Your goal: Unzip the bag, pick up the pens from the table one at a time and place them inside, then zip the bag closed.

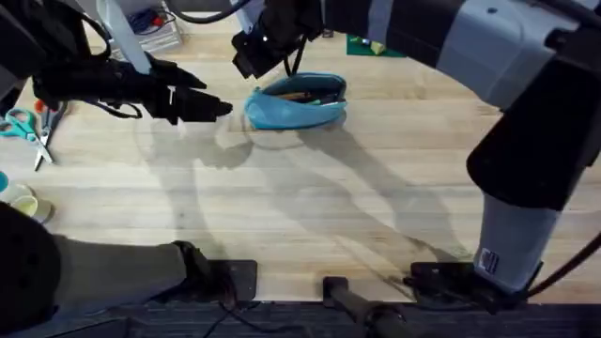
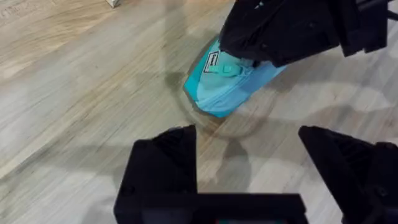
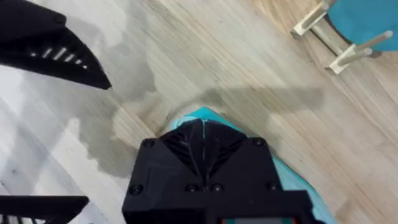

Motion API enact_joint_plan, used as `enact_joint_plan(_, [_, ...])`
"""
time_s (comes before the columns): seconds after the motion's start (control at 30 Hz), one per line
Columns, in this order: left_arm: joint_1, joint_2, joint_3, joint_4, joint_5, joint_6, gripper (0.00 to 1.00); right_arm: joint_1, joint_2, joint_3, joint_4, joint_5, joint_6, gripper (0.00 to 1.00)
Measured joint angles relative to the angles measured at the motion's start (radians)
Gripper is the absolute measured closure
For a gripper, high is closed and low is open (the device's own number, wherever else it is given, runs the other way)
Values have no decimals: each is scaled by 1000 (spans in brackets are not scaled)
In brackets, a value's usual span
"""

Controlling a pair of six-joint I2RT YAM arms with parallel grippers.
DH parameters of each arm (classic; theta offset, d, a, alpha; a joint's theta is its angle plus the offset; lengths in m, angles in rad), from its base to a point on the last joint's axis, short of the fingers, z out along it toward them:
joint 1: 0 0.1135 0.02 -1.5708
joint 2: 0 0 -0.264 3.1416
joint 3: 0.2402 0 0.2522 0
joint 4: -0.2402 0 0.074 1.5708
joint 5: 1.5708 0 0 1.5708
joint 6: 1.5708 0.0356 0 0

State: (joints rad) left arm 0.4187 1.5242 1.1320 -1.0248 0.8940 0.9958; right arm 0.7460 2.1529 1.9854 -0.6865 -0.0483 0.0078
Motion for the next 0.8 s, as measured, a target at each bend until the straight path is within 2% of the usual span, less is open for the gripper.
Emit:
enact_joint_plan(0.37, [0,0,0,4,0,0,8,0,0,2,-9,8,0,971])
enact_joint_plan(0.53, [0,0,0,4,0,0,8,0,0,14,-60,8,0,972])
enact_joint_plan(0.8, [0,0,0,4,-21,0,8,-16,0,117,-198,8,-21,972])
